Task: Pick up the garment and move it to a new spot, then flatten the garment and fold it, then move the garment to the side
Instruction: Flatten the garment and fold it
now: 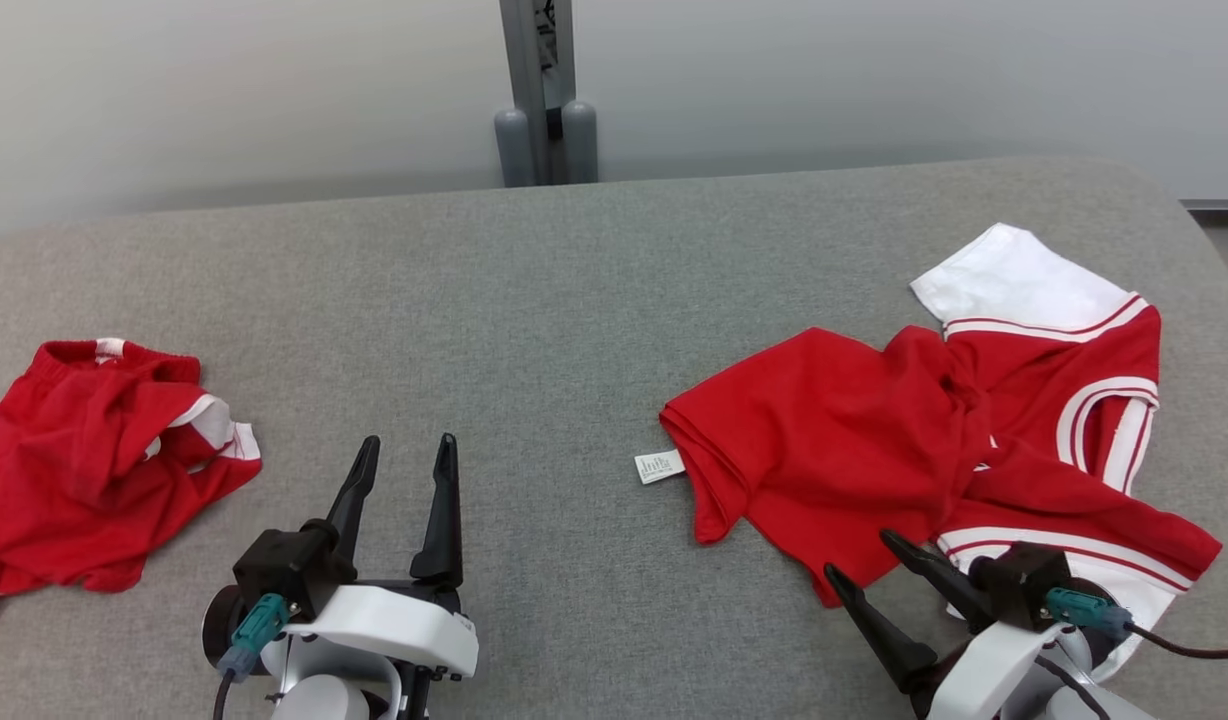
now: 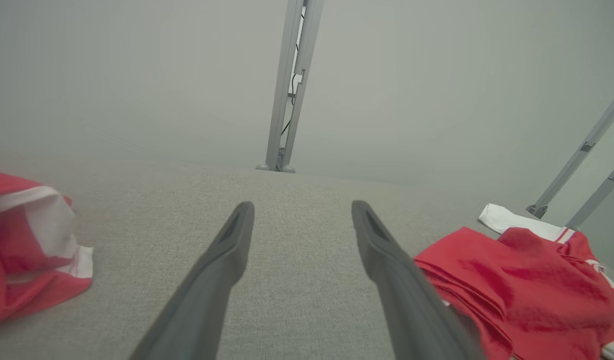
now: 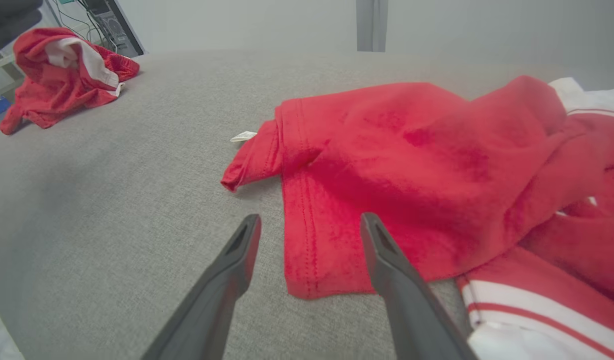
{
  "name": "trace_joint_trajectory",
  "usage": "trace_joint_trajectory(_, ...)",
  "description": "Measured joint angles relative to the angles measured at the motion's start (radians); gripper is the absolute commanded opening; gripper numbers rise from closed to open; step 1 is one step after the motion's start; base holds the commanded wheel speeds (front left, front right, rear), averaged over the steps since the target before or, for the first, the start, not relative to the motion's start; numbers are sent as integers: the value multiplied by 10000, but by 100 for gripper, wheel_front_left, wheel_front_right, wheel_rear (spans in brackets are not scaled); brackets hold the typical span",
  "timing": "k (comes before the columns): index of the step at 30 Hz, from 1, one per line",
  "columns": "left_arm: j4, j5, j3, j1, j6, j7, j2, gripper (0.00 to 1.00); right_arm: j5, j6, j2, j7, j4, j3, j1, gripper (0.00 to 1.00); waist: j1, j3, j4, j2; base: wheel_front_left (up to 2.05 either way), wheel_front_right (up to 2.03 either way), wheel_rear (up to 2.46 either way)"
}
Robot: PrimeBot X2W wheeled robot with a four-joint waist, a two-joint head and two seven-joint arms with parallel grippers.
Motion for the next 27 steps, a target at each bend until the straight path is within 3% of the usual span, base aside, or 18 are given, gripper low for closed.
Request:
trace_joint_trajectory(9, 25, -4, -150, -276, 33, 2, 6, 100, 25, 0, 211, -2, 1732, 965, -709, 100, 0, 557, 457, 0, 0, 0, 0)
trace_joint_trajectory(10, 25, -8, -171, -335, 33, 2, 2, 100, 29, 0, 240, -15, 1875, 1024, -804, 91, 0, 612, 510, -1, 0, 0, 0)
trace_joint_trajectory(11, 21, -12, -174, -381, 38, 0, 2, 100, 46, 0, 251, -31, 2021, 1104, -924, 20, 0, 660, 564, 0, 0, 0, 0)
trace_joint_trajectory(12, 21, -13, -186, -388, 44, 2, 2, 100, 52, 0, 253, -33, 2069, 1162, -1013, 0, 0, 702, 616, 0, 0, 0, 0)
trace_joint_trajectory(19, 12, -82, -280, -390, 77, 2, 6, 100, -46, 0, 142, 2, 1670, 527, -1469, 0, 0, 836, 853, 0, 0, 0, 0)
trace_joint_trajectory(27, 33, -474, -610, -418, 119, 2, 0, 100, -1304, 0, -886, 27, 974, 6, -3080, 0, 0, 791, 1125, 0, 0, 0, 0)
